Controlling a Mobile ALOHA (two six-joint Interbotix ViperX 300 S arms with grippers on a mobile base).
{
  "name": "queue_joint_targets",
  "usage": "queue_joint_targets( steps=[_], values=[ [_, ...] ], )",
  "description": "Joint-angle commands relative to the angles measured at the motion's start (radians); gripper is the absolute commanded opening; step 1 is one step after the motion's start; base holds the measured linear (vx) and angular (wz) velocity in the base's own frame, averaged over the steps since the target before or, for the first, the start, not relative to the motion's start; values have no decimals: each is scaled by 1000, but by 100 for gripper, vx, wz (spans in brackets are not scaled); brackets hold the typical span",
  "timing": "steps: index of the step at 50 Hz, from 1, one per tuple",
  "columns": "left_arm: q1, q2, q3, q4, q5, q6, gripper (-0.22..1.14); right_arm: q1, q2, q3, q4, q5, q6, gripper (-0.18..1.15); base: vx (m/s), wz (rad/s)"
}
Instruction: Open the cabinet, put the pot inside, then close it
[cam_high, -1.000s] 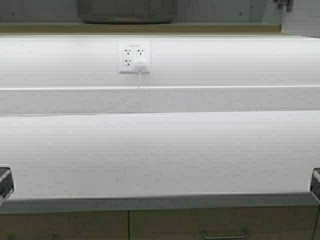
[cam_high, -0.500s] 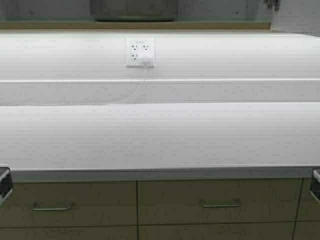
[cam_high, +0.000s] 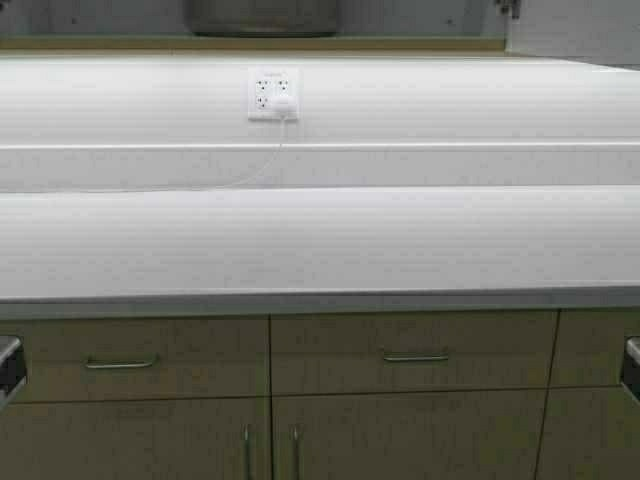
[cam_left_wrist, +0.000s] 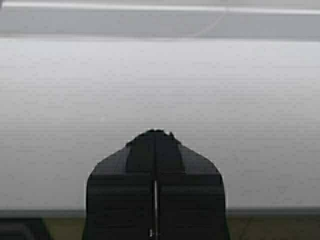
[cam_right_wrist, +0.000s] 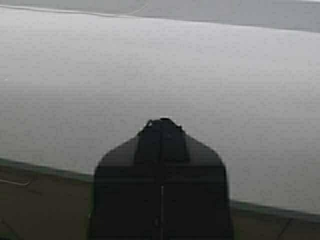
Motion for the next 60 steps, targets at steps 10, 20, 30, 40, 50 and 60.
queue_joint_targets(
  steps=[10,20,30,40,50,60],
  values=[
    [252,-8,-173,28,123,83,3,-291,-35,-115,-48,25,-3,8,-23,-3],
    [414,46,-302,26,135,83,3,-545,26,-221,-64,-25,-2,8,-16,-1],
    [474,216,-483,21,135,63,3,-624,189,-380,-66,-54,-2,8,-10,-1],
    [482,410,-681,17,130,55,3,-623,341,-509,-63,-54,3,8,-5,2],
    [480,538,-778,-54,109,55,3,-621,448,-594,-57,-54,14,8,0,0],
    [437,620,-795,-153,92,58,3,-555,506,-646,-34,-64,17,8,0,0]
  ],
)
